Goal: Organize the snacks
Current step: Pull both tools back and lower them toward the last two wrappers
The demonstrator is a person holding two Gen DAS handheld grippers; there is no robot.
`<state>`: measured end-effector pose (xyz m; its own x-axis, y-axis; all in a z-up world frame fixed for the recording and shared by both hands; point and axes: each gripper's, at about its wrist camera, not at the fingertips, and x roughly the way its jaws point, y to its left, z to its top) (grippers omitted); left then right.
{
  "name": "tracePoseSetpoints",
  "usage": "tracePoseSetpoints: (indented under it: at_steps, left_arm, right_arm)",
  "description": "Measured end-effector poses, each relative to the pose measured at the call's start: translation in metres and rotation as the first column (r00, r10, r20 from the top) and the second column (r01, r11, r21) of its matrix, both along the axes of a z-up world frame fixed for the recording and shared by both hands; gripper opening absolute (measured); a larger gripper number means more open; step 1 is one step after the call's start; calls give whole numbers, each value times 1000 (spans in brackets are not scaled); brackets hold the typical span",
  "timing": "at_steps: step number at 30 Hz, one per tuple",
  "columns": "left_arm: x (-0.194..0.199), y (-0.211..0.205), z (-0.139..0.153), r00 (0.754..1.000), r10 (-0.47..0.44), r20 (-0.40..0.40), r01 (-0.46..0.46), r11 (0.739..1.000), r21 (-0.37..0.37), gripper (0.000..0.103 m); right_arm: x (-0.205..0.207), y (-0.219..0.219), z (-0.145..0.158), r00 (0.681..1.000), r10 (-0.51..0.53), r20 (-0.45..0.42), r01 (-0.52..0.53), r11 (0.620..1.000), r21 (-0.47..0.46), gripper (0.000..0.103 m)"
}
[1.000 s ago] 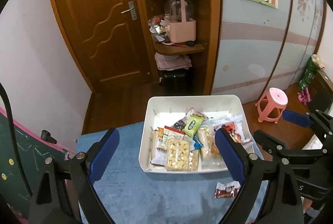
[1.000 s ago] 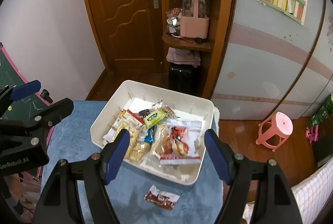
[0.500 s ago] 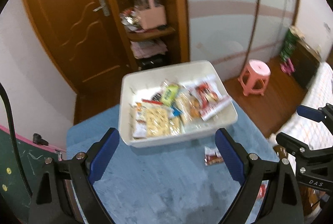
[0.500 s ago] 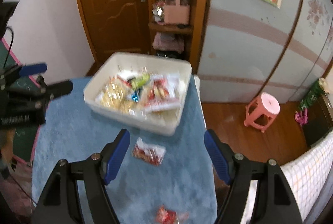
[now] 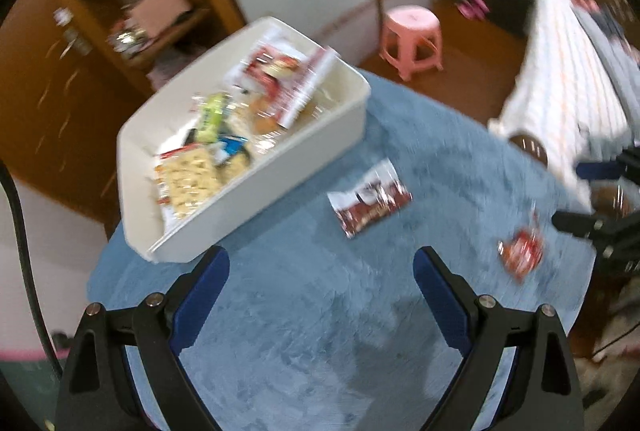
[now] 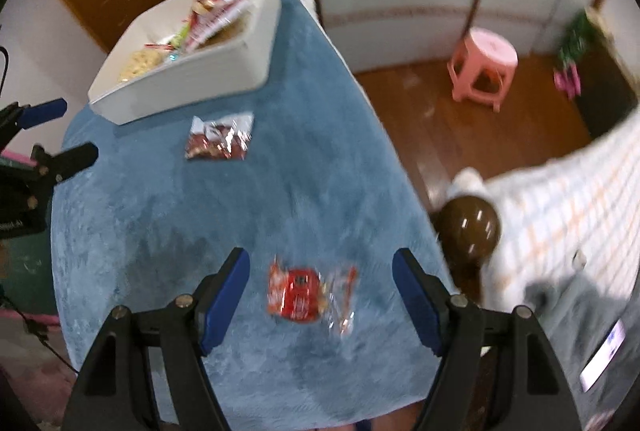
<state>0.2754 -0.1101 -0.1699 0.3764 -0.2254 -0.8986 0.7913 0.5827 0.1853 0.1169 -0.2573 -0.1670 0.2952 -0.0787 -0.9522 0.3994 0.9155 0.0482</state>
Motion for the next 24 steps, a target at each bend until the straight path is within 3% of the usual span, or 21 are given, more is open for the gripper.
tracePoseSetpoints:
  at_steps: [10,24]
  left_arm:
    - [10,-29,-51,986,-159,-51,164,980,111,93]
    - [22,-78,-108,933,-339,-123,357,916,185,93]
  right_arm:
    - [-18,7,-36,990,-144,-5,144,988,60,75]
    - [-27,16,-80,943,-332,-24,333,940,76,75]
